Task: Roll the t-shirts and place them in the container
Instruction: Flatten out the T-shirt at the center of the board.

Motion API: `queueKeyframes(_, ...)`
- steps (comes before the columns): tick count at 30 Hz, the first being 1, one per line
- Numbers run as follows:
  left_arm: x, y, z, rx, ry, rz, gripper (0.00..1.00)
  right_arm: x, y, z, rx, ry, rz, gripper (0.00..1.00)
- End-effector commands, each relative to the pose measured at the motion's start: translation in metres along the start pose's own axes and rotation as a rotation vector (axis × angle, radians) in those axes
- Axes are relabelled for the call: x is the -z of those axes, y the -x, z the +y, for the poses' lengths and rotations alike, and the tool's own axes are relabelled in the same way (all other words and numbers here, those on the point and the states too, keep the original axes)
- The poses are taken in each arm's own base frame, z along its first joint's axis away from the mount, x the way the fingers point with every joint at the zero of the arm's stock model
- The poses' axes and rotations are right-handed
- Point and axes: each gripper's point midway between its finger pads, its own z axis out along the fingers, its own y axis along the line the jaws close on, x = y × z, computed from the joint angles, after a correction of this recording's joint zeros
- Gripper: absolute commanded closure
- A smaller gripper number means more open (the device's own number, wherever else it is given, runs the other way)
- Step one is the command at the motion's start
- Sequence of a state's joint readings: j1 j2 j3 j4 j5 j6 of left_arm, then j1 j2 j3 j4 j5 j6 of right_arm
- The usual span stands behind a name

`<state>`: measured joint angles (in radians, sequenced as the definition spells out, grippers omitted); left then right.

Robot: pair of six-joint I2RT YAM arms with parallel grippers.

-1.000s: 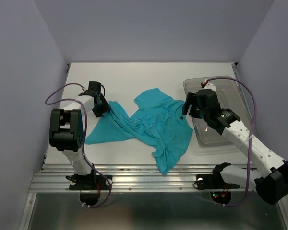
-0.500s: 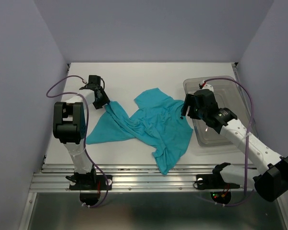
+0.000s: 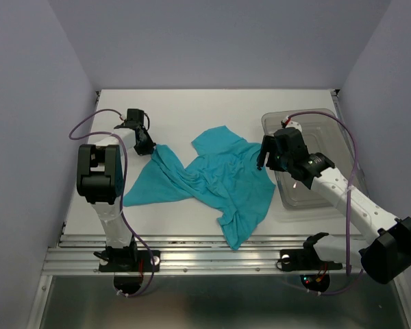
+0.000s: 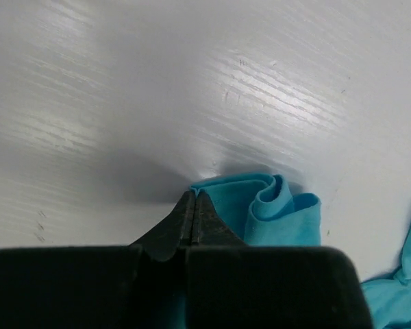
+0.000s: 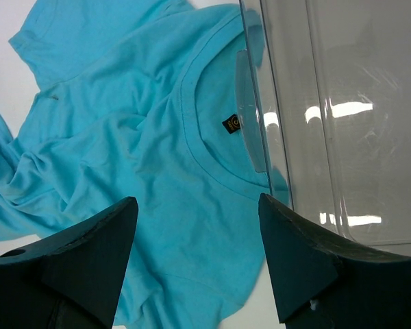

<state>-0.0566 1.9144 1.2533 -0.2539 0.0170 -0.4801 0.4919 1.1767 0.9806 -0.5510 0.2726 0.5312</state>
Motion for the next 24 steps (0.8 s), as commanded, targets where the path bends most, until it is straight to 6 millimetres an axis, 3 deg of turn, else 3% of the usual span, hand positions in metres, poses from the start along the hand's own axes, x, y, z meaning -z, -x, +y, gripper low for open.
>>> queueKeyframes(1,0.018,0.004,-0.007,-0.015,-0.035,0.006,1.00,0.004,0.005,0.007,-0.002,0.038,0.000,0.23)
queueKeyframes(3,0.036,0.017,-0.011,-0.019,-0.041,-0.038,1.00,0.003,-0.004,0.010,0.008,0.057,0.034,0.23)
queueKeyframes(4,0.056,0.030,-0.016,-0.021,-0.061,-0.089,1.00,0.001,-0.009,0.010,0.011,0.065,0.051,0.23)
queueKeyframes(8,0.098,0.048,-0.022,-0.027,-0.092,-0.171,1.00,-0.010,-0.040,0.009,0.006,0.079,0.147,0.23)
queueKeyframes(9,0.104,0.047,-0.022,-0.028,-0.092,-0.172,1.00,-0.014,-0.053,0.009,0.005,0.079,0.178,0.23)
queueKeyframes(16,0.156,0.048,-0.021,-0.013,-0.145,-0.259,1.00,-0.031,-0.086,0.020,0.043,0.085,0.241,0.23)
queueKeyframes(21,0.177,0.038,-0.015,-0.001,-0.163,-0.286,1.00,-0.056,-0.115,0.023,0.067,0.053,0.305,0.25)
queueKeyframes(24,0.185,0.037,-0.009,0.004,-0.150,-0.315,1.00,-0.068,-0.122,0.028,0.070,0.056,0.312,0.28)
